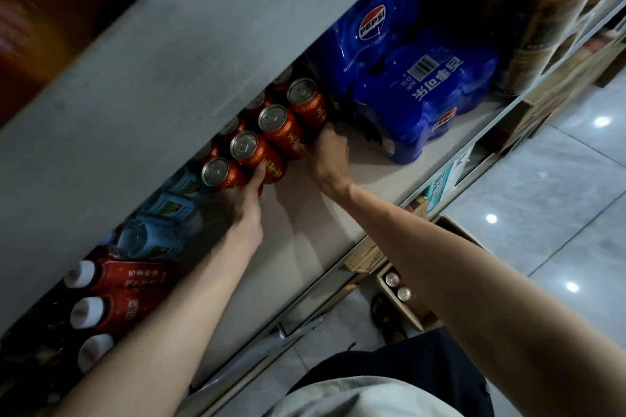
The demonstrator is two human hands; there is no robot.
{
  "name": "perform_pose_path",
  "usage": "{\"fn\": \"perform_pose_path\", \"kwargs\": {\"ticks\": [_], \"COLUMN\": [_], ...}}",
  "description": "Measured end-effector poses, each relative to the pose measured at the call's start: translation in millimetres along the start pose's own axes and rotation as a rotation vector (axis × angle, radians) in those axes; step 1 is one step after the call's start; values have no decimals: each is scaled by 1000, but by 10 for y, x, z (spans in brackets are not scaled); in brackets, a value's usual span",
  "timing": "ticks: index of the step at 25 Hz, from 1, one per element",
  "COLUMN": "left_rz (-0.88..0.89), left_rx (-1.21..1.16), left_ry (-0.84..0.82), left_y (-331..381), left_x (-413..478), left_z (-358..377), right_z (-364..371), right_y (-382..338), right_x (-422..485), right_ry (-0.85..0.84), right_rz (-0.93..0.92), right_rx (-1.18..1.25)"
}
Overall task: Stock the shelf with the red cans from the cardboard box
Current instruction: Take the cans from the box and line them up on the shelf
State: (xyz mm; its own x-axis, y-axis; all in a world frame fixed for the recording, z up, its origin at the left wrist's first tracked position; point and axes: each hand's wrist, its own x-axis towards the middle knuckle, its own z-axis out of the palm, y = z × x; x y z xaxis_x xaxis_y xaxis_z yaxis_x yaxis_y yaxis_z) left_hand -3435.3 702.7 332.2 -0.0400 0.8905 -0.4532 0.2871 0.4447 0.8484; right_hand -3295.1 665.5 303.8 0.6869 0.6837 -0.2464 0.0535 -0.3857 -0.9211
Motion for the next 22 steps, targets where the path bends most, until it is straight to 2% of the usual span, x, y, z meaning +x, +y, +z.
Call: {"fn": "perform_pose_path", "kwargs": {"ticks": [5, 9, 12, 14, 17, 20, 22], "left_rz": [-58, -164, -103, 1, 139, 52, -79], "left_rx": [-11, 0, 39, 112, 330, 588, 727], "left_ry": [26, -35, -75, -235, -583, -886, -973], "left_y": [45, -88, -188, -223, -382, -839, -1331], "left_x": [-90, -401, -688, -979, -1486, -1873, -1945], "left_z": [18, 74, 184, 316, 649, 1004, 1205], "right_z": [-14, -346, -719, -1030, -1577, -2065, -2300], "right_y": [45, 165, 335, 543, 967, 1542, 2014], "right_x": [-47, -349, -744, -1021, -1384, -1686, -1876], "right_ry": [16, -34, -85, -56, 79, 152, 146], "right_rz": [-17, -103, -129, -125, 1, 189, 290], "right_rx": [-90, -86, -120, -107, -108, -183, -263]}}
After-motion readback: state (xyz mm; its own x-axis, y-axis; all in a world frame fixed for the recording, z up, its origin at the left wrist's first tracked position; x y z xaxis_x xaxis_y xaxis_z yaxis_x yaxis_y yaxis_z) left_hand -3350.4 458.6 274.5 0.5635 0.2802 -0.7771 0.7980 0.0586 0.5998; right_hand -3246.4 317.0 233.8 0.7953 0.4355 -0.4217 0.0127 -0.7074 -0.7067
